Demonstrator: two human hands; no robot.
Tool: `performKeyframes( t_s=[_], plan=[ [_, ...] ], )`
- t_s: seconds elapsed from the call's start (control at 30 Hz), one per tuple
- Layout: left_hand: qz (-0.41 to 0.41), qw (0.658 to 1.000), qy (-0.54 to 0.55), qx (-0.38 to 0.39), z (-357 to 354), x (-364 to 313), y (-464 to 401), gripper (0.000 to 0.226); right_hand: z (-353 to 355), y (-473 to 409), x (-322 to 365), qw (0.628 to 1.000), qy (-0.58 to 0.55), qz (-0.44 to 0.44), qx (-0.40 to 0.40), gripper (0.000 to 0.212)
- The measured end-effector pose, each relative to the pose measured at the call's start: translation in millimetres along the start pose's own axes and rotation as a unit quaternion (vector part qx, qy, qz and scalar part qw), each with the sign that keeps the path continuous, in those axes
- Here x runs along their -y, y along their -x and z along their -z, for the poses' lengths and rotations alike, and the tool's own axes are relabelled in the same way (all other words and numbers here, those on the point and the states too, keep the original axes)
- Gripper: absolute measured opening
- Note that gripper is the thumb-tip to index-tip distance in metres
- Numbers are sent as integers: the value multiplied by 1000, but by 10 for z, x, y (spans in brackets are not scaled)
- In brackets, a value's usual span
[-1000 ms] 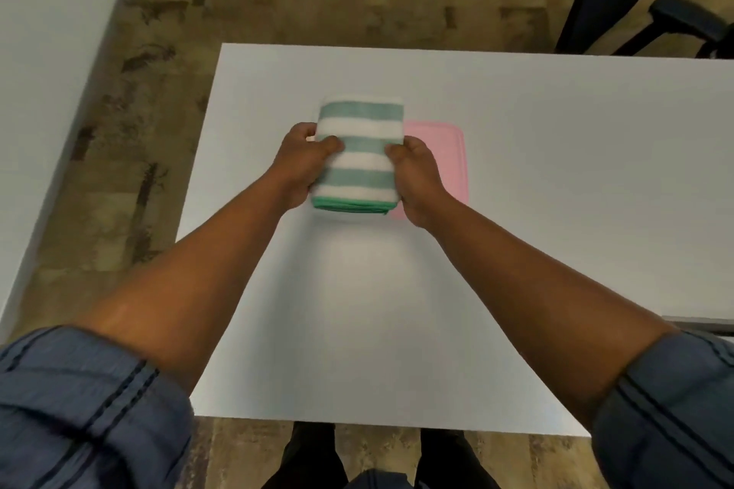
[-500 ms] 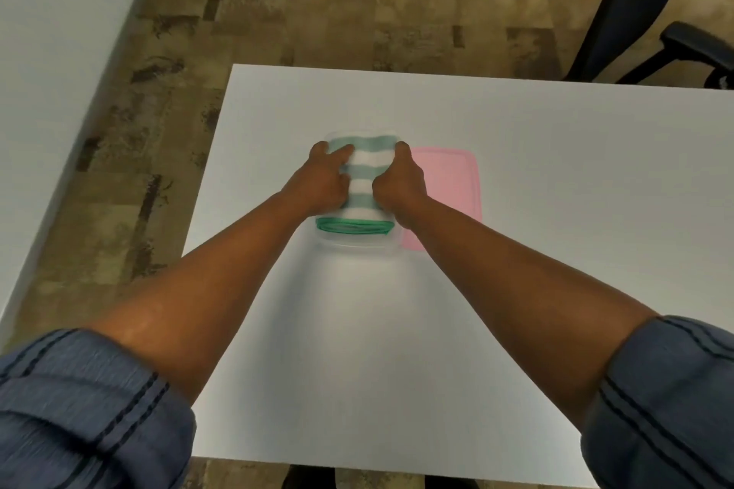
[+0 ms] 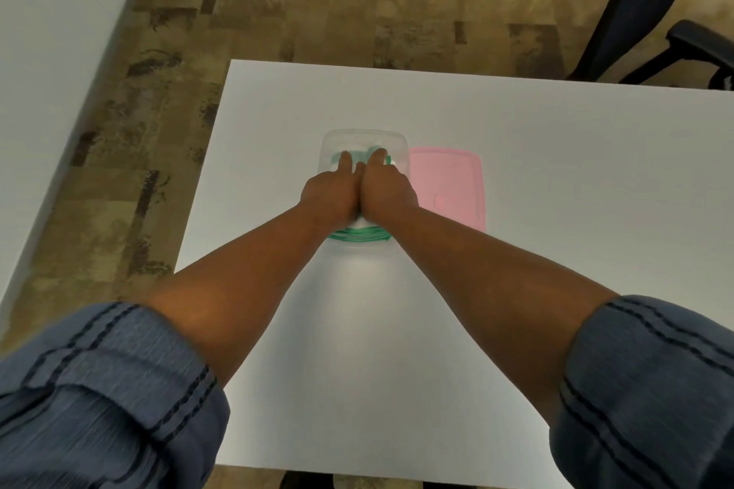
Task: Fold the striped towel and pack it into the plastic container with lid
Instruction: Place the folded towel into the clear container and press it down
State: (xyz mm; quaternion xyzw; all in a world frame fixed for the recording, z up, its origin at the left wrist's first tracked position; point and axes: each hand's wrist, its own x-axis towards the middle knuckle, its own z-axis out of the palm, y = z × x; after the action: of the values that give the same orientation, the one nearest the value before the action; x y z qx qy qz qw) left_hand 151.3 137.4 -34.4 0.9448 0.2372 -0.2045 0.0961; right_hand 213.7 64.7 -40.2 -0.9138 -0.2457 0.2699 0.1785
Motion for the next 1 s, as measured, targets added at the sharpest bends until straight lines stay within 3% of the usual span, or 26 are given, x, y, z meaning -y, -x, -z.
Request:
performKeyframes(
  t_s=[0.33, 0.43, 0.53, 0.6, 0.67, 0.83, 1.0],
  plan=[
    [-12, 998, -47, -38, -163, 21, -8, 72, -105, -37, -23, 992, 121, 28, 23, 62],
    [-28, 995, -79, -51, -278, 67, -55, 70, -78, 22, -33, 978, 194, 68, 28, 58],
    [-62, 980, -166, -86, -287, 138, -79, 61, -51, 92, -97, 962, 251, 111, -17, 48],
    [-86, 978, -178, -66, -282, 209, -96, 67, -52, 103, -189, 936, 314, 157, -36, 47],
    [-107, 979, -174, -22, -289, 263, -124, 76, -65, 66, -299, 917, 363, 164, -8, 57],
    [-106, 977, -180, 44, -291, 318, -207, 92, -112, -57, -416, 915, 377, 136, 49, 76],
    [-104, 975, -190, 59, -339, 352, -242, 102, -109, -65, -441, 903, 402, 131, 76, 94]
  ],
)
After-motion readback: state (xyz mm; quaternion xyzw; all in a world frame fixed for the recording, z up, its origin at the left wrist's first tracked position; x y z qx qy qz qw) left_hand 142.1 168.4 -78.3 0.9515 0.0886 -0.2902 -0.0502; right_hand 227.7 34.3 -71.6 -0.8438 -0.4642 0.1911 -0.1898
